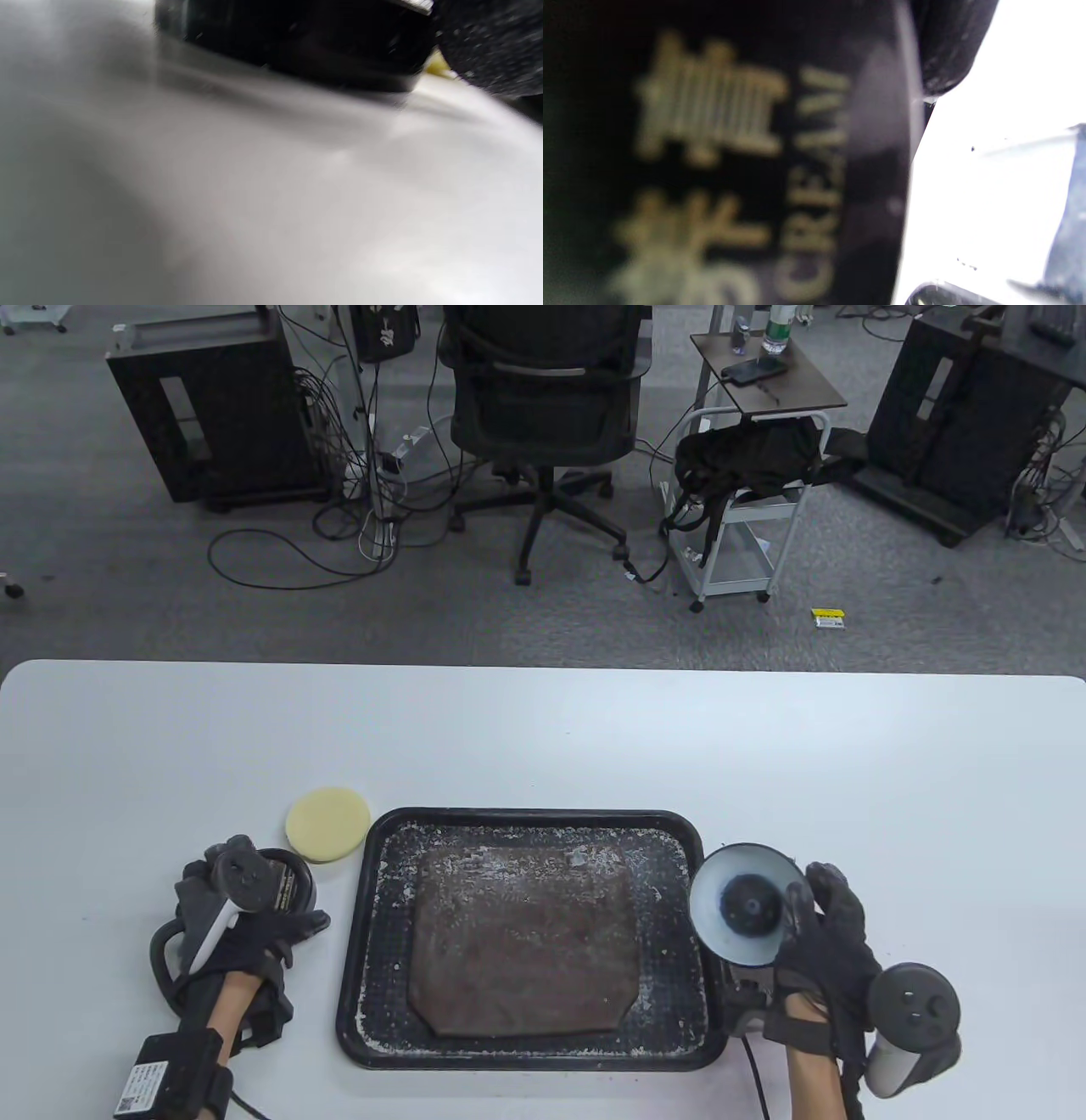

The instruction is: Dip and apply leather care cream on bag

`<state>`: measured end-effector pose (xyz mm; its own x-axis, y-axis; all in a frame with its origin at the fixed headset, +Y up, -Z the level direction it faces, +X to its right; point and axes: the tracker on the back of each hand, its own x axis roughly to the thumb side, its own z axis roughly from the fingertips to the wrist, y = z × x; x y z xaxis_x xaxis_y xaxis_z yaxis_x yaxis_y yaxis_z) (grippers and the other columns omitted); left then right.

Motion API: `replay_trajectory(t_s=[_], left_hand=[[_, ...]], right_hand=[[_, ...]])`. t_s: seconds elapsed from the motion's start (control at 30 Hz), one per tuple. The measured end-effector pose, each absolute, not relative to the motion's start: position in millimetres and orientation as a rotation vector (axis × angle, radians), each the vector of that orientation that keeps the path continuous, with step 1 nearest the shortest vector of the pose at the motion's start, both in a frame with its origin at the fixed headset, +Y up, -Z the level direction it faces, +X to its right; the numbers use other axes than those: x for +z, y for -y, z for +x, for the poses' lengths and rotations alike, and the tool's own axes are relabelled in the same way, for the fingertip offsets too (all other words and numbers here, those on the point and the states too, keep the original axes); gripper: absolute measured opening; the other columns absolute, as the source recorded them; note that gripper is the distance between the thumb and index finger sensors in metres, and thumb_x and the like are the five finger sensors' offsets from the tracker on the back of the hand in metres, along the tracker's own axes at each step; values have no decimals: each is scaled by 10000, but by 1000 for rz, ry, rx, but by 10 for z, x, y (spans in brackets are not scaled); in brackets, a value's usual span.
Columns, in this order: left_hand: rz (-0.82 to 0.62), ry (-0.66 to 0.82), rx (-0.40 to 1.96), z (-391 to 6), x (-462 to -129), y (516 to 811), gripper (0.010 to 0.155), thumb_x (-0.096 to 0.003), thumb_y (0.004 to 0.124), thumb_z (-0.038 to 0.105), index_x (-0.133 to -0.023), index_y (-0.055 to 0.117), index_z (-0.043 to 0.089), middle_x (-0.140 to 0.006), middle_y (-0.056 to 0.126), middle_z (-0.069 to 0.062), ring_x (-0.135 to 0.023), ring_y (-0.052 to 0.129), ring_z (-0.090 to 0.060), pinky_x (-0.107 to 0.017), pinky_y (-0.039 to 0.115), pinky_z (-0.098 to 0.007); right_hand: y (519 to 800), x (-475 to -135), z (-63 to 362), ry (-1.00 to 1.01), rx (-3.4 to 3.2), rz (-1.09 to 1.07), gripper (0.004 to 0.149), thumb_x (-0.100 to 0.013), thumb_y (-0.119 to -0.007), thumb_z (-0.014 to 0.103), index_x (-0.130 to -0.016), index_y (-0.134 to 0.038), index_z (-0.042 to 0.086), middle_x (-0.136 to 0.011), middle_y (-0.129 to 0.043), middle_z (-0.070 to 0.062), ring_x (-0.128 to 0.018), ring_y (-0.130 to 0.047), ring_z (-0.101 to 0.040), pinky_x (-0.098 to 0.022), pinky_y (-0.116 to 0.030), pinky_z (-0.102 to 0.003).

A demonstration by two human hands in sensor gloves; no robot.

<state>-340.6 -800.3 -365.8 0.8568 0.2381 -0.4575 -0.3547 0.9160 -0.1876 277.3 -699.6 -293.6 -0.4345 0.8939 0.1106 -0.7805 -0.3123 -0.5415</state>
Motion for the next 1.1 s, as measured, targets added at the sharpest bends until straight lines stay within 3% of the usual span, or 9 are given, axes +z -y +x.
replay_trajectory(t_s=[0.3,0.53,0.63,0.7,0.83,1.1], left_hand=[[-321,-505,409,-3524,-3688,8081,1289,-218,841,753,-973,-70,242,-1122,61,-96,-1102,170,-407,-809,304,-615],[-203,-491,422,-3538,-3648,7992,1306,-184,900,764,-1017,60,213,-1127,202,-136,-1067,396,-427,-785,455,-594],[-84,-405,513,-3464,-3613,7815,1305,-179,892,785,-1020,92,189,-1113,235,-163,-1039,437,-447,-751,489,-607],[20,-274,585,-3306,-3584,7638,1302,-181,881,800,-1021,112,169,-1101,257,-187,-1017,460,-462,-726,508,-613],[139,-77,634,-2801,-3416,7289,1296,-182,876,804,-1023,119,173,-1101,258,-184,-1020,461,-454,-725,518,-605],[118,321,757,-1774,-2950,7076,1290,-183,870,806,-1025,117,181,-1105,254,-176,-1025,458,-447,-727,525,-598]], right_hand=[[7057,-2994,2535,575,2003,-176,620,-470,-746,436,-924,-750,13,-933,-712,-277,-477,-1008,-253,-428,-840,-493],[7105,-3007,2424,532,2037,-162,624,-469,-744,434,-937,-737,20,-935,-712,-273,-485,-1005,-257,-438,-834,-499],[7154,-3026,2343,499,2036,-150,624,-474,-736,434,-946,-726,26,-926,-720,-274,-478,-1005,-252,-423,-839,-490],[7198,-3039,2259,454,2022,-134,623,-476,-735,430,-950,-725,26,-918,-728,-276,-471,-1003,-257,-414,-838,-494],[7250,-3038,2088,392,2008,-100,625,-480,-729,423,-972,-704,38,-909,-741,-268,-476,-999,-263,-415,-834,-504],[7254,-3015,1686,300,1966,-36,637,-484,-703,431,-998,-650,57,-927,-712,-246,-520,-973,-265,-446,-812,-510]])
